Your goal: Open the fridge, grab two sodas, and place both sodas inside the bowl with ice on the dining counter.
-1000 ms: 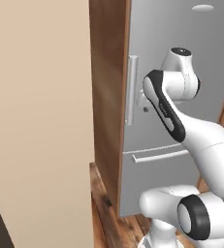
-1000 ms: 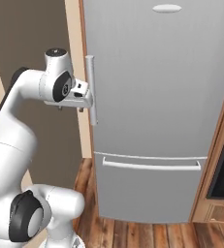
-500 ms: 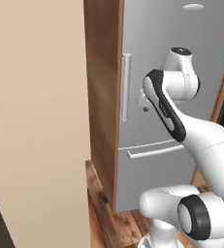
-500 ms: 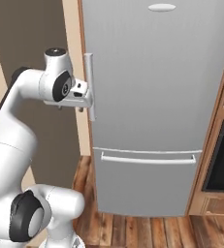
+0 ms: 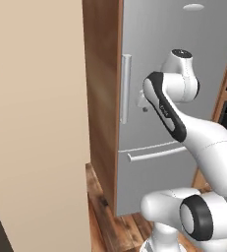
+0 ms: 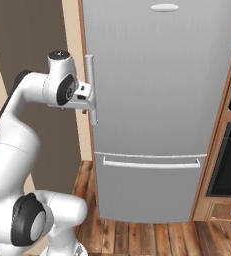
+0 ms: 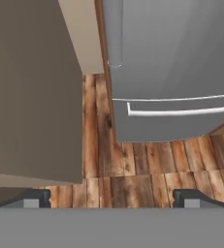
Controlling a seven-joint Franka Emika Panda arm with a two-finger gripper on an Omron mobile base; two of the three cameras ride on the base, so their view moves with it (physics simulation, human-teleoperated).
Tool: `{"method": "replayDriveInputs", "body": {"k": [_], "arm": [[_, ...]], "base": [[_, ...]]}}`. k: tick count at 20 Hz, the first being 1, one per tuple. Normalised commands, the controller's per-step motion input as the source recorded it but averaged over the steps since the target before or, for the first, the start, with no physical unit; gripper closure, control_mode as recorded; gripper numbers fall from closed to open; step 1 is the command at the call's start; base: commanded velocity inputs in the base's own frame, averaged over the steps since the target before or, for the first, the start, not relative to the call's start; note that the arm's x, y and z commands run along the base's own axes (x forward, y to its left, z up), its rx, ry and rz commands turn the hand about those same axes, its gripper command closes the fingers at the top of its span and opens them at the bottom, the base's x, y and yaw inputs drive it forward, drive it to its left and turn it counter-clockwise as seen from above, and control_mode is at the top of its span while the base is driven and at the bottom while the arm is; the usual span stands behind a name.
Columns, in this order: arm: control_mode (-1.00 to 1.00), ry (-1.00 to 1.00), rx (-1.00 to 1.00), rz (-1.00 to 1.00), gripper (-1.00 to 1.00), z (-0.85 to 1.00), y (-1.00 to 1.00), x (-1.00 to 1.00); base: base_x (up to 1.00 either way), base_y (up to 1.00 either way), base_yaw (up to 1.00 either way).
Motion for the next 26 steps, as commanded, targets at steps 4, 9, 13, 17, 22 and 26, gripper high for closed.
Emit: {"method": "replayDriveInputs", "body": {"k": [4, 9, 13, 17, 22, 26], "arm": [[-1.0, -0.11, 0.07, 0.04, -1.0, 0.0, 0.22, 0.76], [-1.0, -0.04, 0.03, 0.0, -1.0, 0.06, 0.04, 0.52], [-1.0, 0.0, 0.0, -0.06, -1.0, 0.05, -0.01, 0.35], [-1.0, 0.0, 0.0, -0.08, -1.0, 0.0, -0.01, 0.5], [-1.0, -0.01, -0.02, -0.09, -1.0, -0.1, -0.01, 0.5], [-1.0, -0.02, 0.0, -0.06, -1.0, -0.14, 0.0, 0.4]], "base": [[0.0, 0.0, 0.0], [0.0, 0.0, 0.0], [0.0, 0.0, 0.0], [0.0, 0.0, 0.0], [0.0, 0.0, 0.0], [0.0, 0.0, 0.0]]}}
